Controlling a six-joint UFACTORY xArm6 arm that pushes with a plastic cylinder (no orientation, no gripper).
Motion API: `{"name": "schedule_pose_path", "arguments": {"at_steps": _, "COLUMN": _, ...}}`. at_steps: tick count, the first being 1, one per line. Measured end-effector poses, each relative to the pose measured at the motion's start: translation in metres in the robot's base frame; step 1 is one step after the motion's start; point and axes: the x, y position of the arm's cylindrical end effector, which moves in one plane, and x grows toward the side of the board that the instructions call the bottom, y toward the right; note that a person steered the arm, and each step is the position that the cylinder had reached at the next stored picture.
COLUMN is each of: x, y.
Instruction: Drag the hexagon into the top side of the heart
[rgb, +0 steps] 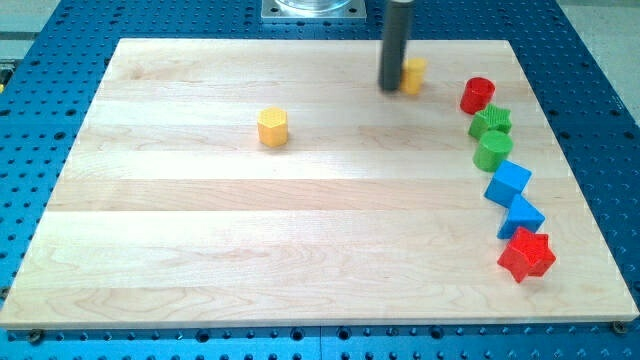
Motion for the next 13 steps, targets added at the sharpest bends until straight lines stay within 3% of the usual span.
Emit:
{"name": "schedule_pose_path", "arguments": {"at_steps": 3, "x": -0.025, "y": 0.058}}
{"name": "schedule_pose_path", "arguments": {"at_steps": 4, "x": -0.025, "y": 0.050}}
{"name": "schedule_pose_path", "arguments": {"at_steps": 5, "x": -0.006, "y": -0.003}}
{"name": "schedule_pose_path", "arguments": {"at_steps": 6, "x": 0.103, "y": -0.035}}
{"name": "schedule_pose_path", "arguments": {"at_steps": 7, "x": 0.152, "y": -0.101}}
{"name": "schedule_pose_path", "arguments": {"at_steps": 8, "x": 0.136, "y": -0.155}}
{"name": "schedule_pose_path", "arguments": {"at_steps": 10, "x": 0.140, "y": -0.207}}
{"name": "schedule_pose_path", "arguments": {"at_steps": 12, "x": 0.068, "y": -0.136}}
{"name": "schedule_pose_path", "arguments": {"at_steps": 13, "x": 0.079, "y": -0.145}}
